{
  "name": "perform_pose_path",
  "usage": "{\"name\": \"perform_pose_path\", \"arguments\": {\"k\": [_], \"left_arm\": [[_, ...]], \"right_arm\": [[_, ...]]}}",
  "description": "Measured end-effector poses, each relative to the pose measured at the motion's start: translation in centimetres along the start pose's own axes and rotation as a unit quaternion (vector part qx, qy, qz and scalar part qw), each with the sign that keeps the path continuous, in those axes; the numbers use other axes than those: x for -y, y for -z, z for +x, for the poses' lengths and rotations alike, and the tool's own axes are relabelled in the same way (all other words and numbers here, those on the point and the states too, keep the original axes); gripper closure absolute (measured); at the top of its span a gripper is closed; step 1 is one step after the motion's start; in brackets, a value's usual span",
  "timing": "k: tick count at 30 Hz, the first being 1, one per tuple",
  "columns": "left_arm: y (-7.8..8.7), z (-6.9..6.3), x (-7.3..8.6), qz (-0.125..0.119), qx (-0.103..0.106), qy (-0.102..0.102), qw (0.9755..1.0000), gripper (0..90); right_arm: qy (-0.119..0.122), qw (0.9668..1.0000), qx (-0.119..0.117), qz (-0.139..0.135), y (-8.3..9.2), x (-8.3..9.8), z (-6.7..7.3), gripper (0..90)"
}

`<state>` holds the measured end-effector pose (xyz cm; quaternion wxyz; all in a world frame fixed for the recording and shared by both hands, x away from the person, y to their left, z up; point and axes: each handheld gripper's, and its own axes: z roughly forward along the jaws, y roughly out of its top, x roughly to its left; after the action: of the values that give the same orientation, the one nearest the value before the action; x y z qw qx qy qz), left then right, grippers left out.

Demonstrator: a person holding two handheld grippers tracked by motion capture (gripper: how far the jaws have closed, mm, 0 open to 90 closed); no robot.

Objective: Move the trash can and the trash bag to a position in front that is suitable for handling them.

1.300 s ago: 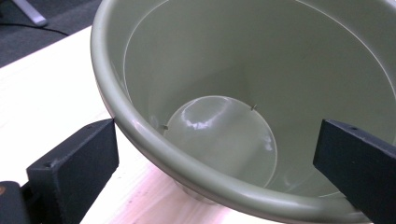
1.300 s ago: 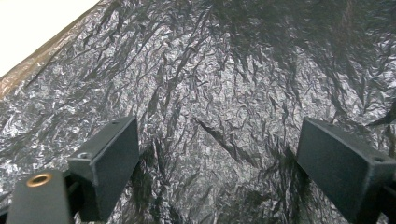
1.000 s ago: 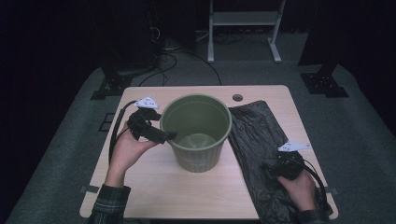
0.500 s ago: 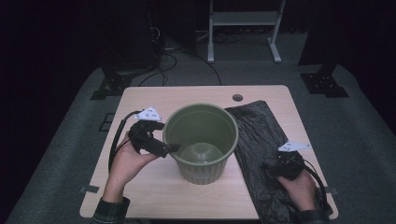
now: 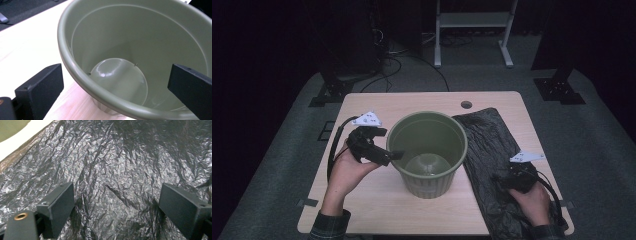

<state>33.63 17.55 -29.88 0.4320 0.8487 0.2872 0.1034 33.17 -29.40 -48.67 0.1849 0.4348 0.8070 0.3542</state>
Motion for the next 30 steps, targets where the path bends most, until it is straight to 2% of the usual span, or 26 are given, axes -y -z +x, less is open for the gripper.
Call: {"name": "perform_pose_path", "arguments": {"k": [8,14,17,22,30], "left_arm": [[2.6,-0.7,0.3,-0.021,-0.009,0.0,0.9997,0.0],[4.9,-1.4,1.7,-0.031,-0.018,0.005,0.9993,0.0],[5.5,-1.6,2.7,-0.033,-0.022,0.007,0.9992,0.0],[5.6,-1.8,4.8,-0.029,-0.026,0.014,0.9991,0.0],[3.8,-1.4,8.1,-0.026,-0.025,0.027,0.999,0.0]], "right_arm": [[0.0,1.0,0.0,0.0,0.0,0.0,0.0,12.1],[0.0,1.0,0.0,0.0,0.0,0.0,0.0,12.1],[0.0,1.0,0.0,0.0,0.0,0.0,0.0,12.2],[0.0,1.0,0.001,0.0,0.0,0.0,0.0,12.1],[0.0,1.0,0.001,0.0,0.0,0.0,0.0,12.1]]}}
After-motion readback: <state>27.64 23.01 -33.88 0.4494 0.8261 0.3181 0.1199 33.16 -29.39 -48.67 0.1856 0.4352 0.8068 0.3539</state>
